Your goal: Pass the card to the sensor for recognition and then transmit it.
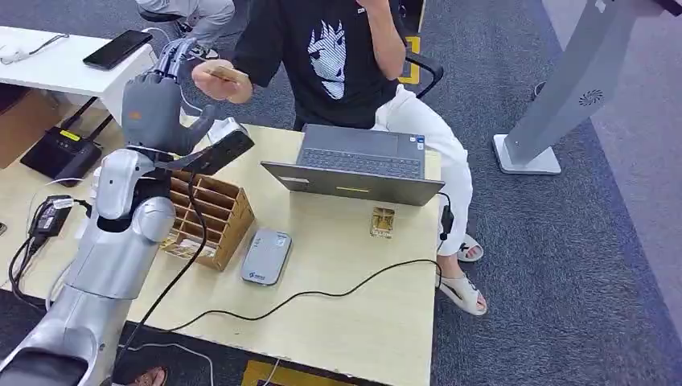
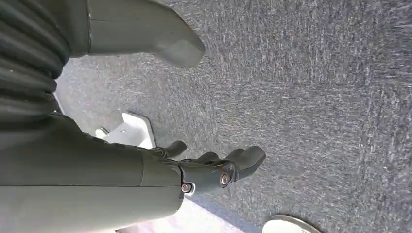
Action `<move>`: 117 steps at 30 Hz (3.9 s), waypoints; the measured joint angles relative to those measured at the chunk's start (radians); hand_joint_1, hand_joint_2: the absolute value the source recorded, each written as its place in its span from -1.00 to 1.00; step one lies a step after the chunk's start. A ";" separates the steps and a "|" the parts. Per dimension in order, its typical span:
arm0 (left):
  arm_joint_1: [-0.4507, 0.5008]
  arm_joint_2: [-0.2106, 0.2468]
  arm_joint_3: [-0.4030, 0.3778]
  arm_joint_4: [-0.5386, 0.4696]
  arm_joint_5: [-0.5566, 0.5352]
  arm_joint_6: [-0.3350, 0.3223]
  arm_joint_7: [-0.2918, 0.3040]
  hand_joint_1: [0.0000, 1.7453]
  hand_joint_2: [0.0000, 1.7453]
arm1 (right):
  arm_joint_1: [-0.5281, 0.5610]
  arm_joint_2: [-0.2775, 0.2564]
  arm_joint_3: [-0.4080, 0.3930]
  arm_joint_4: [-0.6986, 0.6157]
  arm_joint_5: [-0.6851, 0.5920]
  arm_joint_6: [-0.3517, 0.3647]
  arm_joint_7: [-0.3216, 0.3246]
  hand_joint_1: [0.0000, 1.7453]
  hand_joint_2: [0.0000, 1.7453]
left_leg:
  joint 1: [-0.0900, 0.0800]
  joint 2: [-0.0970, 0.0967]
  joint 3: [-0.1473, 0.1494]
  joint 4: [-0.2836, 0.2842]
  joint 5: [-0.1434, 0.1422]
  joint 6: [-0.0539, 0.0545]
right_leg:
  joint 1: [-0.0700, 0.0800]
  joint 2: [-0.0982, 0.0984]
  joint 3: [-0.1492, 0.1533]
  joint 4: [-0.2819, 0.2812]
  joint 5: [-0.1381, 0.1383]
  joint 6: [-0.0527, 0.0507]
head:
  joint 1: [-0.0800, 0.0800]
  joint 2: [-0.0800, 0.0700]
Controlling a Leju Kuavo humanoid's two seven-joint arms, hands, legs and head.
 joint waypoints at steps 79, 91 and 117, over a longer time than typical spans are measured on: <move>0.674 0.370 0.066 -0.348 0.076 -0.315 -0.002 -1.00 1.00 | 0.004 0.021 -0.113 0.000 -0.084 -0.034 0.014 -1.00 1.00 | 0.002 0.001 0.002 -0.001 0.001 -0.002 | 0.001 0.000 0.001 0.001 0.000 -0.002 | 0.000 0.000; 0.654 0.344 0.066 -0.298 0.073 -0.311 0.008 -1.00 1.00 | 0.005 0.021 -0.108 0.000 -0.075 -0.030 0.014 -1.00 1.00 | 0.002 0.001 0.002 -0.001 0.001 -0.002 | 0.001 0.000 0.001 0.001 0.000 -0.002 | 0.000 0.000; 0.629 0.324 0.066 -0.254 0.070 -0.311 0.009 -0.24 1.00 | 0.005 0.021 -0.099 0.000 -0.069 -0.021 0.014 -1.00 1.00 | 0.002 0.001 0.002 -0.001 0.001 -0.002 | 0.001 0.000 0.001 0.001 0.000 -0.002 | 0.000 0.000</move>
